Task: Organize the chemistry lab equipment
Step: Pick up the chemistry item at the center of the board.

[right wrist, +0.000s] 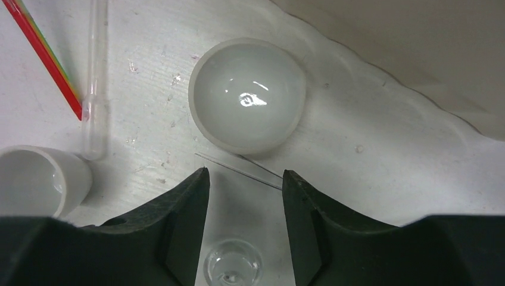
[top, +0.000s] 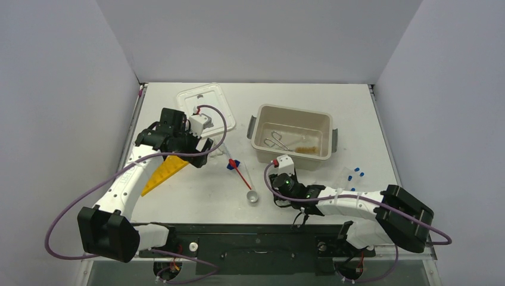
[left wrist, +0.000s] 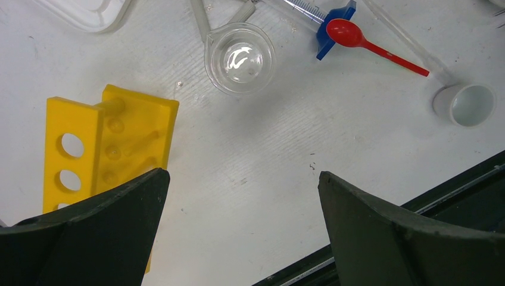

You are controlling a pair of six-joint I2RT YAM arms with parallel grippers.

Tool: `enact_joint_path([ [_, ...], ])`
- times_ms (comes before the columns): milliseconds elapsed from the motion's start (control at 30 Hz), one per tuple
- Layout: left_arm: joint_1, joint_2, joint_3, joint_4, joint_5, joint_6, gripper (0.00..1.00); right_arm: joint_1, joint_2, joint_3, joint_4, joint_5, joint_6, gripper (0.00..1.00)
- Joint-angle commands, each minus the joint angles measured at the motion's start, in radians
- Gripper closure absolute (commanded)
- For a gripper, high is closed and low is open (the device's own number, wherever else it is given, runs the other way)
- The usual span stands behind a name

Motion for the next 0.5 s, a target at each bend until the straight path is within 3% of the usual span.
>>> enact_joint_path([
  [0, 0.005, -0.024, 0.009, 0.035, 0.022, 0.008, 0.03, -0.011, 0.072, 0.005, 0.082, -0.069, -0.016, 0.55],
  [300, 0.005, -0.031, 0.01, 0.028, 0.014, 0.021, 0.03, -0.016, 0.147, 0.033, 0.119, -0.076, -0.033, 0.55],
  [467, 0.005, -0.027, 0.007, 0.034, 0.018, 0.02, 0.03, 0.016, 0.159, 0.064, 0.126, -0.099, -0.014, 0.63],
])
